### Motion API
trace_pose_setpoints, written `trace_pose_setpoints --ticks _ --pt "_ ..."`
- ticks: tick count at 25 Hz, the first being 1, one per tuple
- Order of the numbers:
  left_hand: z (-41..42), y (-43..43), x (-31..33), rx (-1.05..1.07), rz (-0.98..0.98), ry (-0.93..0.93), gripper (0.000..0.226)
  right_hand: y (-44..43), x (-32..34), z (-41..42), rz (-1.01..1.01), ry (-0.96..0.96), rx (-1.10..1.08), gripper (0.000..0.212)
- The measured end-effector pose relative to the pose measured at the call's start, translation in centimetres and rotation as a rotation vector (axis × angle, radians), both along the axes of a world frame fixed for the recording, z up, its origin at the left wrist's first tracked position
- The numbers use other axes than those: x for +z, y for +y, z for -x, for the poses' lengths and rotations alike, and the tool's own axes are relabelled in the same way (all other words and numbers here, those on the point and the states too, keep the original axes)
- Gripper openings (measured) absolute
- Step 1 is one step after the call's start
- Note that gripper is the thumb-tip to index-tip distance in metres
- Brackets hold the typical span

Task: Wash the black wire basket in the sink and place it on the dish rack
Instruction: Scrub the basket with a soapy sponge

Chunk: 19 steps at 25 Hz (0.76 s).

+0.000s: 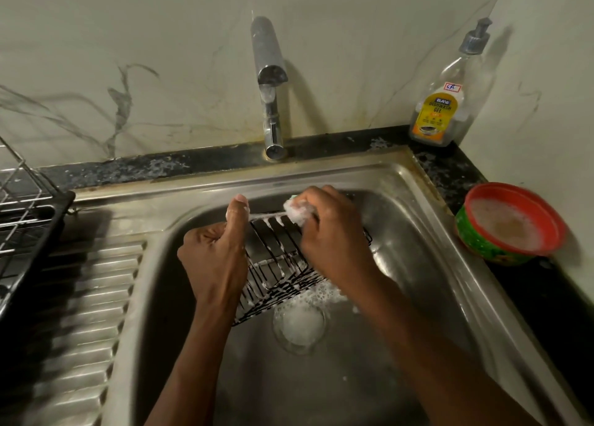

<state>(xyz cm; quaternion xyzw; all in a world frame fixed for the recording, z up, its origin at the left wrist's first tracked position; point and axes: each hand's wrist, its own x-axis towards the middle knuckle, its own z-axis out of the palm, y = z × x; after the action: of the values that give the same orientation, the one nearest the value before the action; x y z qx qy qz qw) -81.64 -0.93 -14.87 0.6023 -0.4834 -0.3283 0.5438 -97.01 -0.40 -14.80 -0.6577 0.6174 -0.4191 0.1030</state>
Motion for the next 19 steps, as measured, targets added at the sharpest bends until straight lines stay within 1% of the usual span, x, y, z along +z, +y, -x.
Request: trace_pose_setpoints --ticks 2,3,5,6,8,10,13,14,15,18,19 --pt "0.0 0.1 0.1 0.003 -0.005 0.001 0.070 -1.4 -1.8 2.8 -0.176 0.034 -0.163 0.037" --pt "0.0 0.1 0.1 0.004 -0.007 -0.006 0.070 -1.9 -2.6 4.2 -0.219 0.050 -0.222 0.042" --pt "0.1 0.1 0.2 0.002 -0.003 -0.022 0.070 -2.6 -3.8 6.3 -0.226 0.051 -0.258 0.051" --pt "0.1 0.1 0.1 0.001 -0.001 -0.025 0.070 -2.8 -4.0 6.9 -0.216 0.062 -0.259 0.052" --pt "-0.2 -0.2 -0.2 -0.002 -0.002 0.005 0.071 -2.8 -3.6 6.4 -0.220 0.071 -0.267 0.044" --pt "-0.6 -0.5 -0.7 0.010 -0.021 0.033 0.075 -2.1 -2.1 3.5 -0.200 0.033 -0.211 0.039" --pt "-1.1 -0.9 -1.3 0.047 -0.054 0.031 0.081 -0.1 -0.7 -0.5 -0.030 0.030 0.038 0.041" --pt "-1.2 -1.0 -1.4 0.048 -0.055 0.036 0.081 -0.1 -0.8 -0.2 -0.011 0.038 0.063 0.041" --pt "-1.3 -1.1 -1.4 0.041 -0.053 0.037 0.081 -0.6 -1.3 0.8 -0.031 0.043 0.027 0.041" --pt "-0.9 -0.7 -1.3 0.025 -0.031 0.017 0.079 -2.4 -3.3 5.6 -0.186 0.043 -0.261 0.040" --pt "-0.7 -0.6 -1.2 0.020 -0.019 0.022 0.076 -2.6 -3.8 6.7 -0.203 0.042 -0.301 0.039"
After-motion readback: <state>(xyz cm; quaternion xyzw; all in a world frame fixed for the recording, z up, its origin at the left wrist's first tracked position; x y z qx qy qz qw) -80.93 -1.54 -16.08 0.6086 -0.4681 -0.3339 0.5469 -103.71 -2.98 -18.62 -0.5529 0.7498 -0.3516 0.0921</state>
